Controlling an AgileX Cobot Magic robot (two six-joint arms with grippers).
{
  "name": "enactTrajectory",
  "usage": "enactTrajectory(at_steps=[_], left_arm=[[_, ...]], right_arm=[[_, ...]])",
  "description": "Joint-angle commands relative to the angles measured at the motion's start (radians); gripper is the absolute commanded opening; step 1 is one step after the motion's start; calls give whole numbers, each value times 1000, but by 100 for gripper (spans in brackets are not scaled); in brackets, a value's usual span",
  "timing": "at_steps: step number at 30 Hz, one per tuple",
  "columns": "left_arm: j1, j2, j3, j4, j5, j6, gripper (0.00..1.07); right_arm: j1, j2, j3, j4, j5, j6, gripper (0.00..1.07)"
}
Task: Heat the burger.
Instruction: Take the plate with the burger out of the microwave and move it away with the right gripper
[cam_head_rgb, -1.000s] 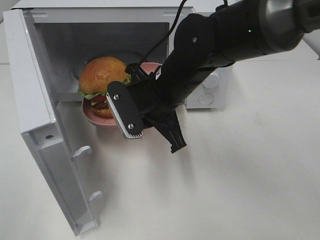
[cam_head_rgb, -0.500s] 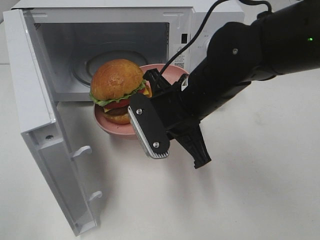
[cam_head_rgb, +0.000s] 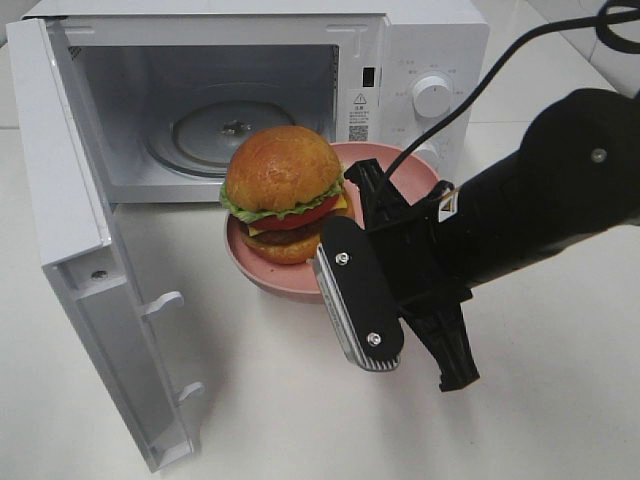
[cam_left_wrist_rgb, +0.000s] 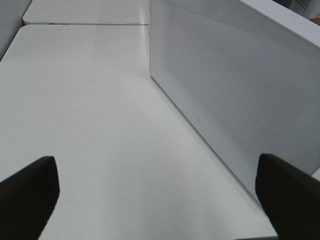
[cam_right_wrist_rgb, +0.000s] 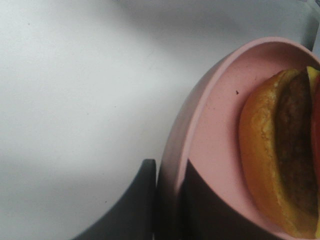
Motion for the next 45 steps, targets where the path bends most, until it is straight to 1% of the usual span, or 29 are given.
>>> enactTrajectory(at_steps=[1, 2, 4, 5, 10, 15, 16, 17, 19, 20, 24, 28, 32, 37, 39, 41, 42, 44, 45], left_arm=[[3, -17, 1, 0, -13, -4, 100], [3, -17, 1, 0, -13, -4, 100], [3, -17, 1, 0, -13, -4, 100], [3, -17, 1, 0, -13, -4, 100], [3, -17, 1, 0, -13, -4, 100], [3, -17, 1, 0, -13, -4, 100], [3, -17, 1, 0, -13, -4, 100], [3, -17, 1, 0, -13, -4, 100], [3, -17, 1, 0, -13, -4, 100], [3, -17, 1, 0, -13, -4, 100], [3, -17, 1, 0, -13, -4, 100], [3, -17, 1, 0, -13, -4, 100], [3, -17, 1, 0, -13, -4, 100], [3, -17, 1, 0, -13, -4, 100], [3, -17, 1, 0, -13, -4, 100], [3, -17, 1, 0, -13, -4, 100], [3, -17, 1, 0, -13, -4, 100], [3, -17, 1, 0, -13, -4, 100], [3, -17, 1, 0, -13, -4, 100]], right_arm=[[-3, -50, 30, 51, -74, -13, 0], [-3, -73, 57, 87, -86, -22, 0], [-3, -85, 71, 106, -93, -31, 0], [-3, -108, 97, 138, -100, -53, 0], [-3, -145, 139, 192, -124, -79, 0], [-3, -193, 190, 193, -138, -78, 0], [-3, -221, 218, 193, -147, -74, 0], [-3, -221, 218, 193, -147, -74, 0], [-3, -262, 258, 193, -150, -71, 0], [-3, -262, 258, 193, -150, -71, 0], [-3, -340, 317, 192, -150, -68, 0], [-3, -383, 343, 192, -150, -56, 0], [-3, -469, 382, 185, -149, -29, 0], [-3, -535, 420, 184, -141, 2, 0], [-3, -547, 426, 176, -141, 11, 0], [-3, -578, 442, 129, -141, 67, 0], [-3, -578, 442, 129, -141, 67, 0], [-3, -590, 446, 6, -143, 195, 0], [-3, -590, 446, 6, -143, 195, 0]])
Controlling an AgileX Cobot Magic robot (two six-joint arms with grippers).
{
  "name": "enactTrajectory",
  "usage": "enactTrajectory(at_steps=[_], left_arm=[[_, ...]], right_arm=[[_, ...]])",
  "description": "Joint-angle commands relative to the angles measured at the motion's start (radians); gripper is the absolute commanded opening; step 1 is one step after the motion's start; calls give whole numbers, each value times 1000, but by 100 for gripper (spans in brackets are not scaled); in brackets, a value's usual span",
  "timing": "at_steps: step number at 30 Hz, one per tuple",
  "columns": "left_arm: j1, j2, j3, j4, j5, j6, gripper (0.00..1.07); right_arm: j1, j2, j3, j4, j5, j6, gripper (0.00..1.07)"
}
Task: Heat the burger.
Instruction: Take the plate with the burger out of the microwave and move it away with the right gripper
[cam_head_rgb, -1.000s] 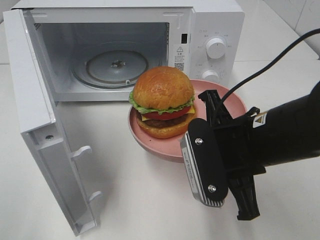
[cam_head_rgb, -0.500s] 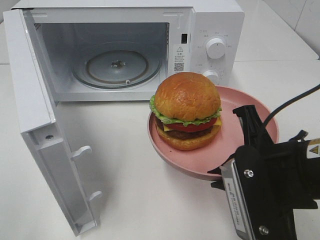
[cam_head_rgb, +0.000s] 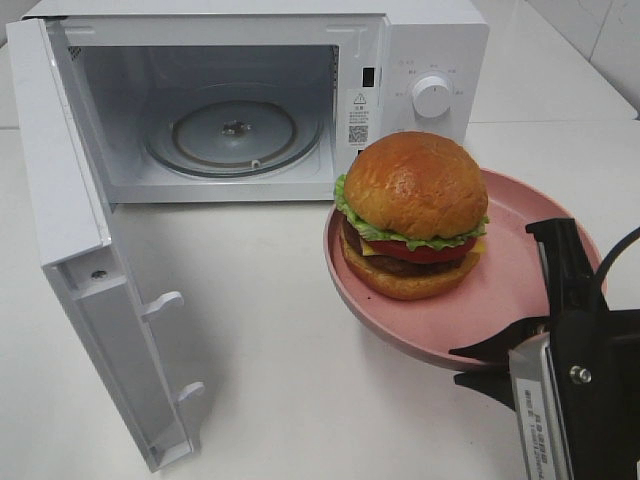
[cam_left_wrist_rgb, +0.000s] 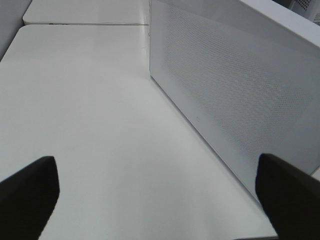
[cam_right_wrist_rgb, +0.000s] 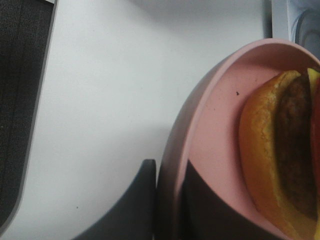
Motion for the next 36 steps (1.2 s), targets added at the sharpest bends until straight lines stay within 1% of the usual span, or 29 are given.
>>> enactTrajectory(at_steps=[1, 2, 3, 4, 5, 6, 7, 8, 9, 10, 11, 13, 15, 18, 20, 21, 23, 25, 26, 27, 28, 29, 30, 31, 32, 33, 34, 35, 36], left_arm=[[3, -17, 1, 0, -13, -4, 100], [3, -17, 1, 0, -13, -4, 100], [3, -17, 1, 0, -13, -4, 100], [3, -17, 1, 0, -13, -4, 100], [3, -17, 1, 0, -13, -4, 100], [3, -17, 1, 0, -13, -4, 100], [3, -17, 1, 0, -13, -4, 100], [3, -17, 1, 0, -13, -4, 100], [3, -17, 1, 0, -13, -4, 100], [3, -17, 1, 0, -13, -4, 100], [3, -17, 1, 0, -13, -4, 100], [3, -17, 1, 0, -13, -4, 100], [3, -17, 1, 0, -13, -4, 100], [3, -17, 1, 0, -13, -4, 100], [3, -17, 1, 0, -13, -4, 100], [3, -17, 1, 0, -13, -4, 100], [3, -17, 1, 0, -13, -4, 100], [3, -17, 1, 0, -13, -4, 100], [3, -17, 1, 0, -13, -4, 100], [3, -17, 1, 0, -13, -4, 100], [3, -17, 1, 0, -13, -4, 100], [3, -17, 1, 0, -13, -4, 100], [3, -17, 1, 0, -13, -4, 100], [3, -17, 1, 0, -13, -4, 100], [3, -17, 1, 0, -13, -4, 100], [3, -17, 1, 0, -13, -4, 100], [3, -17, 1, 0, -13, -4, 100], [3, -17, 1, 0, -13, -4, 100], [3, -17, 1, 0, -13, -4, 100]], right_arm=[[-3, -22, -8, -129, -51, 129, 0], [-3, -22, -8, -129, -51, 129, 0], [-3, -22, -8, -202, -51, 213, 0], [-4, -22, -8, -245, -52, 261, 0], [-4, -22, -8, -245, -52, 261, 0], [-4, -22, -8, -329, -57, 365, 0], [-4, -22, -8, -329, -57, 365, 0], [-4, -22, -8, -405, -57, 455, 0], [-4, -22, -8, -444, -57, 503, 0], [-4, -22, -8, -444, -57, 503, 0], [-4, -22, -8, -511, -54, 585, 0], [-4, -22, -10, -538, -51, 617, 0], [-4, -21, -39, -623, 5, 742, 0], [-4, -21, -58, -654, 51, 788, 0], [-4, -21, -77, -704, 101, 865, 0], [-4, -21, -77, -704, 101, 865, 0], [-4, -21, -78, -768, 132, 958, 0], [-4, -21, -78, -783, 141, 984, 0], [-4, -21, -78, -824, 153, 1041, 0], [-4, -21, -78, -824, 153, 1041, 0], [-4, -21, -78, -872, 159, 1107, 0], [-4, -21, -78, -872, 159, 1107, 0], [-4, -21, -78, -900, 162, 1143, 0], [-4, -21, -78, -959, 170, 1218, 0], [-4, -21, -78, -959, 170, 1218, 0], [-4, -21, -78, -995, 182, 1266, 0], [-4, -19, -88, -1061, 218, 1353, 0], [-4, -19, -88, -1061, 218, 1353, 0], [-4, -16, -114, -1122, 274, 1450, 0]])
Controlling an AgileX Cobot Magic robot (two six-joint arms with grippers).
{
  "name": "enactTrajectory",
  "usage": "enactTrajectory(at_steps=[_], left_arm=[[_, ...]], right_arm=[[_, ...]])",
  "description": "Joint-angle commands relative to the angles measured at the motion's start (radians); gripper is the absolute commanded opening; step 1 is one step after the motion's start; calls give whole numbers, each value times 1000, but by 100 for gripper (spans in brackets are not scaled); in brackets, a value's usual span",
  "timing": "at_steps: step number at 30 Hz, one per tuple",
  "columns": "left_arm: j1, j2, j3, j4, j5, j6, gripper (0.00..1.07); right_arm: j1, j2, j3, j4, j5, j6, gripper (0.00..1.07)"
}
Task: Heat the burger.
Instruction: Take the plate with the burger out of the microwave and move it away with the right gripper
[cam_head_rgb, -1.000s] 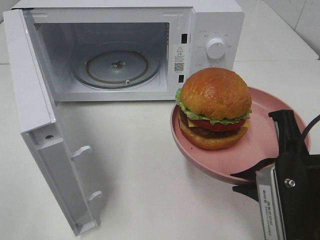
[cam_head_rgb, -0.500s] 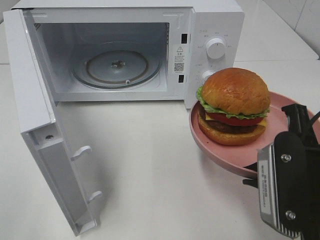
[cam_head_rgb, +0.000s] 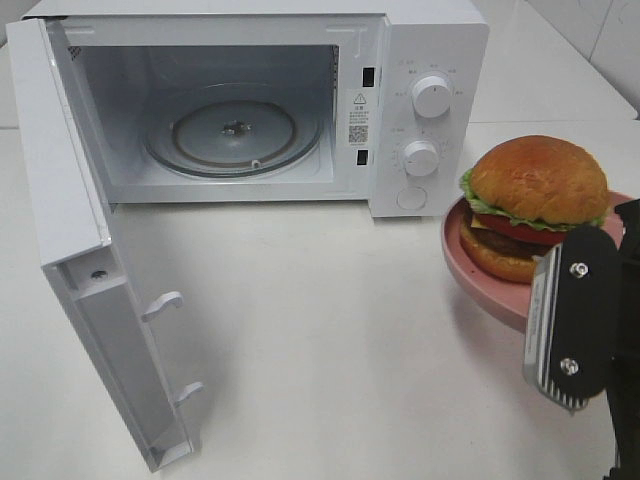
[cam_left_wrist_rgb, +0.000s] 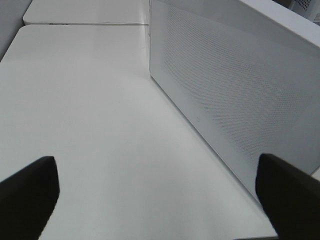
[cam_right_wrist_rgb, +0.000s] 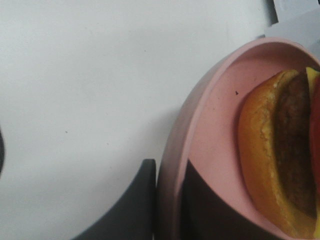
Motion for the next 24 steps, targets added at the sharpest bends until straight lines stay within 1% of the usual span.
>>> enactTrajectory(at_steps=[1, 2, 3, 4, 5, 6, 8, 17, 19, 20, 22, 23, 24], left_arm=[[3, -17, 1, 0, -13, -4, 100], [3, -17, 1, 0, -13, -4, 100], [3, -17, 1, 0, -13, -4, 100], [3, -17, 1, 0, -13, -4, 100], [3, -17, 1, 0, -13, -4, 100], [3, -17, 1, 0, -13, -4, 100], [3, -17, 1, 0, -13, -4, 100], [3, -17, 1, 0, -13, -4, 100], [3, -17, 1, 0, -13, -4, 100], [3, -17, 1, 0, -13, -4, 100], [3, -17, 1, 0, -13, -4, 100], [3, -17, 1, 0, -13, -4, 100], [3, -17, 1, 0, -13, -4, 100]], right_arm=[[-4, -13, -44, -127, 27, 128, 0], [-4, -8, -59, -164, 59, 186, 0], [-4, 8, -84, -242, 125, 301, 0], [-4, 8, -84, -242, 125, 301, 0], [-4, 32, -100, -303, 182, 399, 0], [-4, 32, -100, -303, 182, 399, 0], [-4, 70, -108, -359, 213, 520, 0], [-4, 167, -115, -423, 261, 727, 0], [-4, 212, -130, -468, 287, 837, 0], [-4, 212, -130, -468, 287, 837, 0], [-4, 258, -137, -514, 302, 952, 0], [-4, 258, -137, -514, 302, 952, 0], [-4, 292, -138, -537, 305, 1022, 0]])
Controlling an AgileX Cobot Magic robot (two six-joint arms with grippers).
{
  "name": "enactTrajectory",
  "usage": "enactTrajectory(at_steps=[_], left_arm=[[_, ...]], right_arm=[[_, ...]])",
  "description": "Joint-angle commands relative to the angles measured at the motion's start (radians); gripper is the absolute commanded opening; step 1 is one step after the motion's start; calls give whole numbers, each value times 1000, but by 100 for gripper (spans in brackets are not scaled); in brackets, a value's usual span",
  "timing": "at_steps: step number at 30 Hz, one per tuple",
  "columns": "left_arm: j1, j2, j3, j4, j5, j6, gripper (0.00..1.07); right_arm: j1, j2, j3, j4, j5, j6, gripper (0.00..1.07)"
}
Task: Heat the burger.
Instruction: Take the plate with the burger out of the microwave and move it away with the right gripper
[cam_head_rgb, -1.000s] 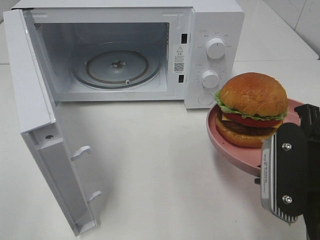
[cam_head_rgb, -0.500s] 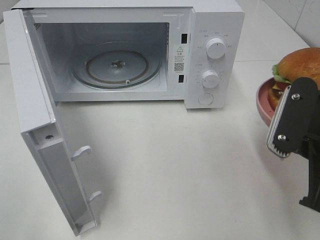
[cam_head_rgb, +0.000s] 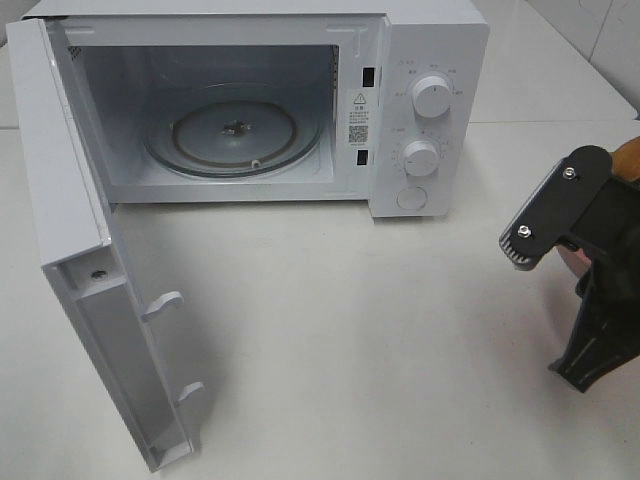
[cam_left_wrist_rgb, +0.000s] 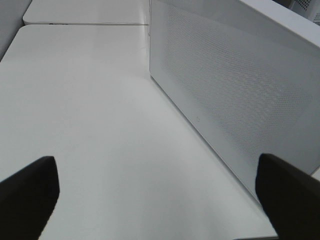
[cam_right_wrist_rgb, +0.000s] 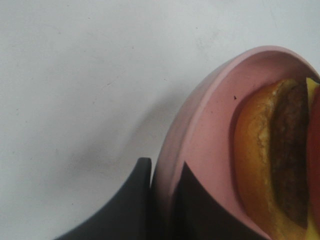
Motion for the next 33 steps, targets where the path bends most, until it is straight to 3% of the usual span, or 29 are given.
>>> enactTrajectory(at_steps=[1, 12, 22, 24, 33], left_arm=[[3, -17, 1, 0, -13, -4, 100], [3, -17, 1, 0, -13, -4, 100], [3, -17, 1, 0, -13, -4, 100], [3, -17, 1, 0, -13, -4, 100], [3, -17, 1, 0, -13, -4, 100]], right_arm=[[-4, 46, -12, -104, 28, 125, 0], [-5, 152, -9, -342, 33, 492, 0], [-153, 223, 17, -417, 21, 599, 0], [-196, 226, 44, -466, 8, 711, 0], [-237, 254, 73, -530, -40, 792, 1]])
